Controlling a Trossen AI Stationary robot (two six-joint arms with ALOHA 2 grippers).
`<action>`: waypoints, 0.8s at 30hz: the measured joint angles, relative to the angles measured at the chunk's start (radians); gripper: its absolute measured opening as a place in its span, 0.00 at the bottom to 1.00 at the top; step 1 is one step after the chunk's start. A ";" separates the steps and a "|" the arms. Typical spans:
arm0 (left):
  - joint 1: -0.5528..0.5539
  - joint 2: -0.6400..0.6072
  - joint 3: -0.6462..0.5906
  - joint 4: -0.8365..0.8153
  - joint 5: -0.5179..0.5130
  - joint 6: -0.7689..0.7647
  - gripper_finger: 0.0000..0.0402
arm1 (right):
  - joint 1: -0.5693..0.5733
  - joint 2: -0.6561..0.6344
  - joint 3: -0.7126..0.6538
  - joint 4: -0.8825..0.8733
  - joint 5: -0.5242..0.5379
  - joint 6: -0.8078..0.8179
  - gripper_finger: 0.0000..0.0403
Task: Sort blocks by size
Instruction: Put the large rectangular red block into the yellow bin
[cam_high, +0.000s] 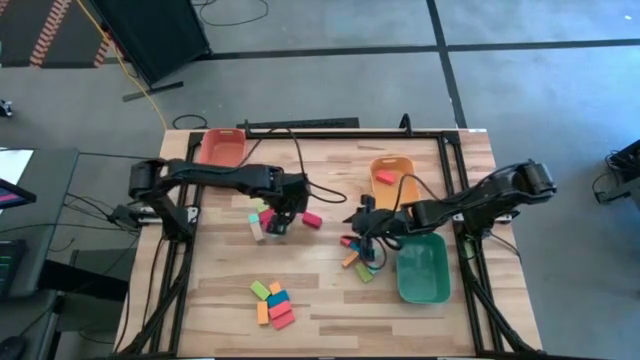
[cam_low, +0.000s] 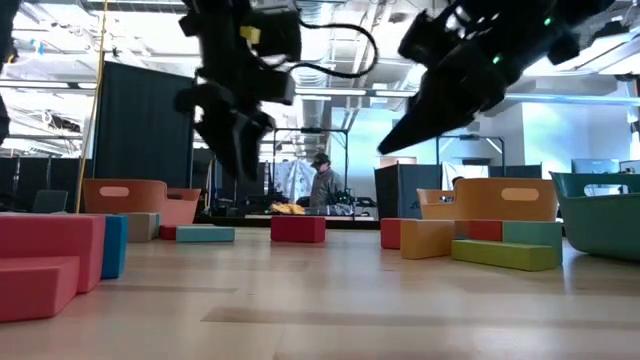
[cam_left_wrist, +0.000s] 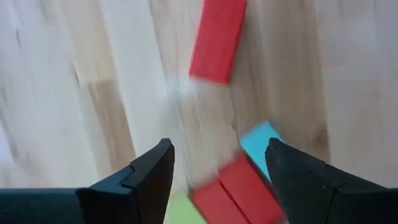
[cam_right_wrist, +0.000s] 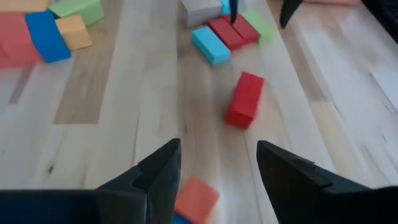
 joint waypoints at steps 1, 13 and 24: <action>-0.003 -0.026 -0.018 -0.001 -0.014 -0.014 0.60 | -0.006 0.026 0.000 0.033 0.000 -0.008 0.59; -0.089 -0.400 -0.325 0.114 -0.063 -0.253 0.60 | -0.091 0.246 0.085 0.203 0.000 0.024 0.59; -0.238 -0.575 -0.485 0.258 -0.084 -0.393 0.60 | -0.113 0.418 0.291 0.089 0.000 0.022 0.59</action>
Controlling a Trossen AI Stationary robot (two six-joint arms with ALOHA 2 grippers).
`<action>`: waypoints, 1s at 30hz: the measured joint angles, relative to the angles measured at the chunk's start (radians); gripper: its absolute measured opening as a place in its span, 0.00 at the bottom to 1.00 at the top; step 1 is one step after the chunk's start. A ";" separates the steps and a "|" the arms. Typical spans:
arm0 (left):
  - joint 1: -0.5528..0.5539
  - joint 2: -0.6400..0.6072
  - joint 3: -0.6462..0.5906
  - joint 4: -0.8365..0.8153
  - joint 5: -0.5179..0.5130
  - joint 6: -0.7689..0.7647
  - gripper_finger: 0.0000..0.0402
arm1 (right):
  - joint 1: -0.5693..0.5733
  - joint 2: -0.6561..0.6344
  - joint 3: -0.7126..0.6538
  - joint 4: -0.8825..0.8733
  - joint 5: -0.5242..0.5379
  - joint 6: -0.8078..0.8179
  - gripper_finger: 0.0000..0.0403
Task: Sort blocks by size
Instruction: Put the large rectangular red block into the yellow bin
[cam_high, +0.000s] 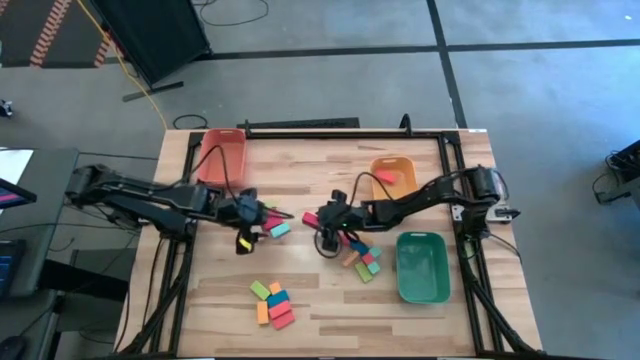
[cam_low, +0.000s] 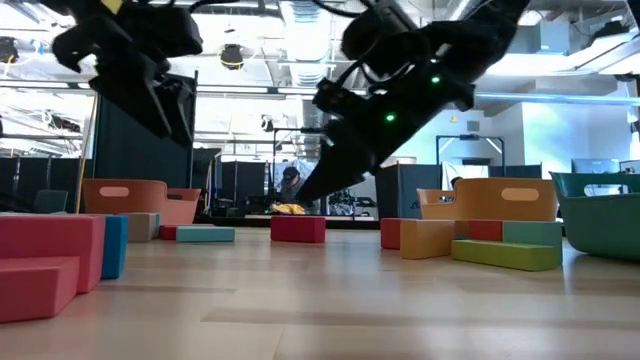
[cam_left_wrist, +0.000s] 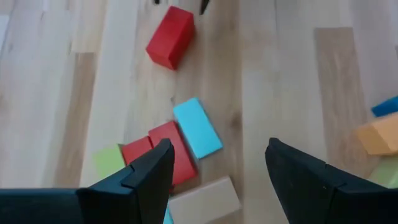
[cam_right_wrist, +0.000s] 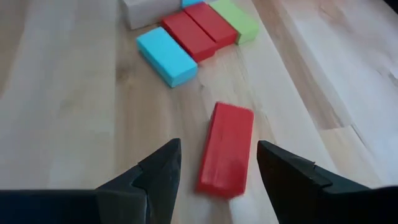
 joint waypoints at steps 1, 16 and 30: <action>-0.010 -0.002 -0.004 0.000 -0.006 -0.005 0.60 | -0.005 0.009 0.012 -0.017 0.001 0.000 0.59; -0.090 0.006 -0.013 0.004 -0.052 -0.024 0.60 | -0.056 0.120 0.075 -0.078 0.006 0.000 0.59; -0.090 0.006 -0.013 0.004 -0.054 -0.025 0.60 | -0.065 0.116 0.075 -0.054 0.004 -0.004 0.41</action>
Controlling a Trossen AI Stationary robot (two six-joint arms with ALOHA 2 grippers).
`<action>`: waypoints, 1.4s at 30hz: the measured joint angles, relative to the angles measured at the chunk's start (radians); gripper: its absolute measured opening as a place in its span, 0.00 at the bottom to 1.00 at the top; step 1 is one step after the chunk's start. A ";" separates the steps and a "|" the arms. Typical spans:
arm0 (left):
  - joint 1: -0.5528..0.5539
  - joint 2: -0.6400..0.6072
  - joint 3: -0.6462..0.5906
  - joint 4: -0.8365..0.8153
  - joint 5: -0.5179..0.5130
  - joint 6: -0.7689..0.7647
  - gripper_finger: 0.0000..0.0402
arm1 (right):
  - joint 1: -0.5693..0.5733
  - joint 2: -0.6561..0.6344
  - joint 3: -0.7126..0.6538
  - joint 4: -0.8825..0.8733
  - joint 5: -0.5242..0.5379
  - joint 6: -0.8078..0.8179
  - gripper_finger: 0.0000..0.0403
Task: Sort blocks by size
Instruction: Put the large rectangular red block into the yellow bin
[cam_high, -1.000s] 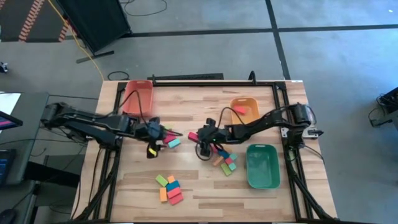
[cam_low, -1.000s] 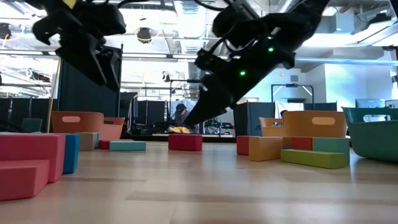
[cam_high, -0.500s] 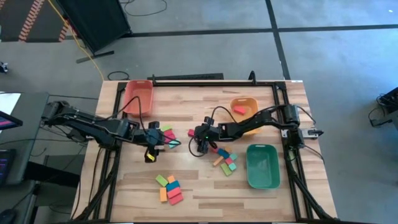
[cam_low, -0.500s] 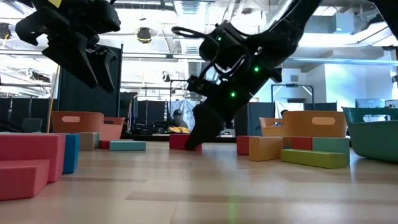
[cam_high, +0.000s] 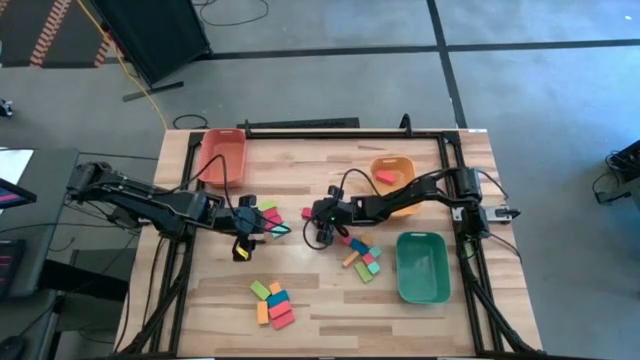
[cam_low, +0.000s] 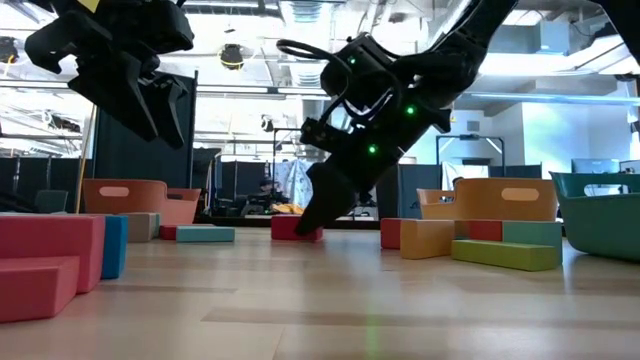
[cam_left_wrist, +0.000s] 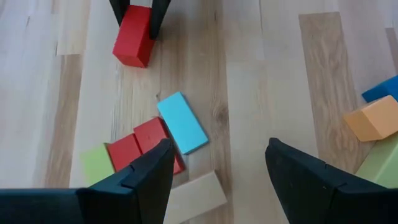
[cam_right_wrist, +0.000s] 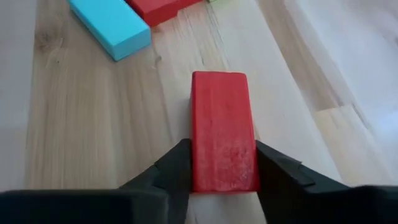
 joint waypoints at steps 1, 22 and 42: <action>0.000 0.000 0.000 0.000 0.000 0.000 0.60 | 0.000 0.000 0.000 0.001 0.000 -0.007 0.39; 0.000 0.000 0.001 0.000 0.000 0.000 0.60 | 0.038 -0.421 0.000 -0.601 0.133 0.034 0.39; 0.000 0.000 0.001 -0.001 0.000 -0.009 0.60 | -0.122 -0.620 -0.166 -1.159 0.259 0.322 0.39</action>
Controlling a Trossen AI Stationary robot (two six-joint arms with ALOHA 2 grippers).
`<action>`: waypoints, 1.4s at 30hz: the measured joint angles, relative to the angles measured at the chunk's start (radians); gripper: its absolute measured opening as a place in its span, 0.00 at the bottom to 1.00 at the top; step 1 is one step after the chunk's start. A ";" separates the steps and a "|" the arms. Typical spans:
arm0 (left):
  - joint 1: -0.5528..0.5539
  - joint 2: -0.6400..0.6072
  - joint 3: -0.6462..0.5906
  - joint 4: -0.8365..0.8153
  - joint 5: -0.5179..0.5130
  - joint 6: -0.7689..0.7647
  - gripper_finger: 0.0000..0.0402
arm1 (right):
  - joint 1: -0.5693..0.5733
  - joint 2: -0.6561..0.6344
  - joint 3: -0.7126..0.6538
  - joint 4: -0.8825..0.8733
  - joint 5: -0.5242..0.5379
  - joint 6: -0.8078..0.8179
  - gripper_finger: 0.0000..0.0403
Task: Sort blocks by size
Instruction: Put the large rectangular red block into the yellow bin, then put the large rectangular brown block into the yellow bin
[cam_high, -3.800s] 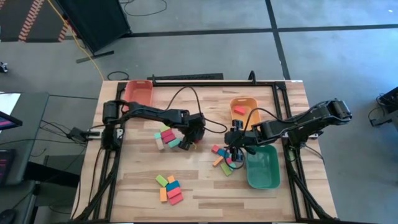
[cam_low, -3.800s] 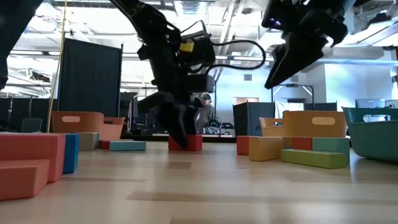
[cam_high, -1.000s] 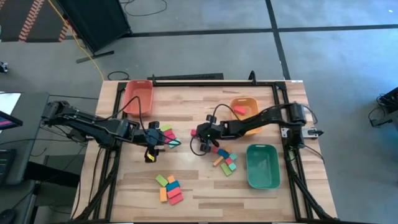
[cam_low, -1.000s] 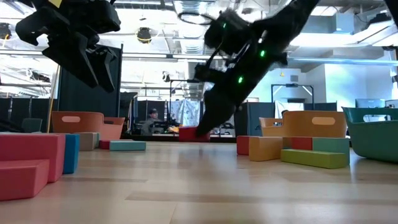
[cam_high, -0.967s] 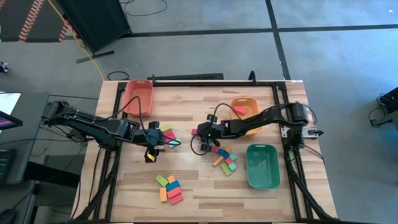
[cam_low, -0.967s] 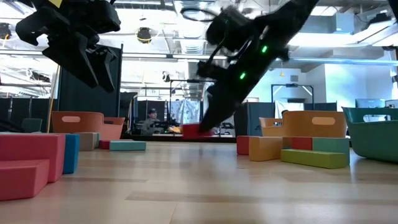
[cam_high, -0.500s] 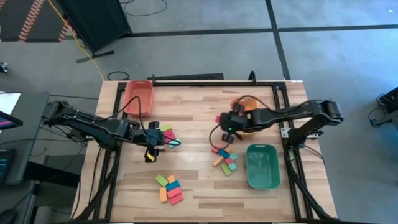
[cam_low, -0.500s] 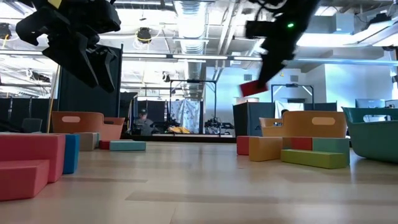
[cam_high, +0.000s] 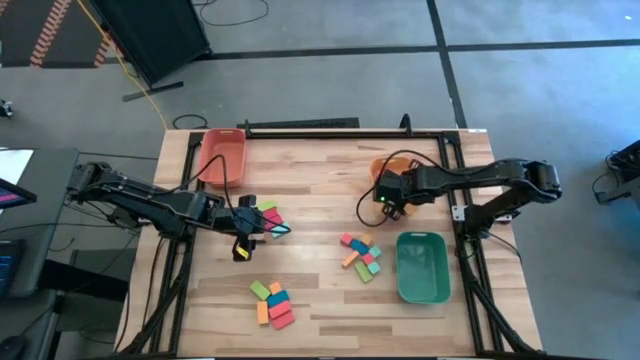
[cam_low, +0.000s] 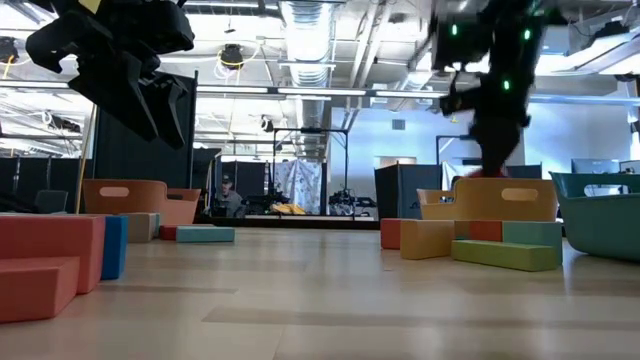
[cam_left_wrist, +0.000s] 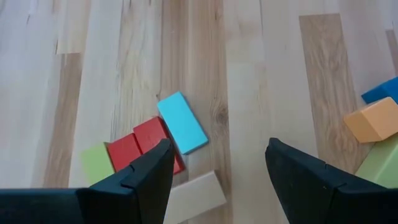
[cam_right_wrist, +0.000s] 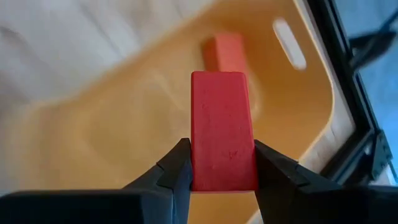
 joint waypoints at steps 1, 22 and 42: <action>0.000 0.000 0.000 -0.001 0.000 -0.003 0.60 | -0.021 0.000 -0.015 0.005 -0.002 -0.008 0.40; 0.000 0.000 0.000 -0.158 0.072 -0.055 0.60 | -0.110 -0.003 -0.083 0.128 -0.106 -0.110 0.54; 0.000 0.082 0.000 -0.189 0.080 0.002 0.60 | -0.077 -0.008 -0.039 0.120 -0.102 -0.125 0.62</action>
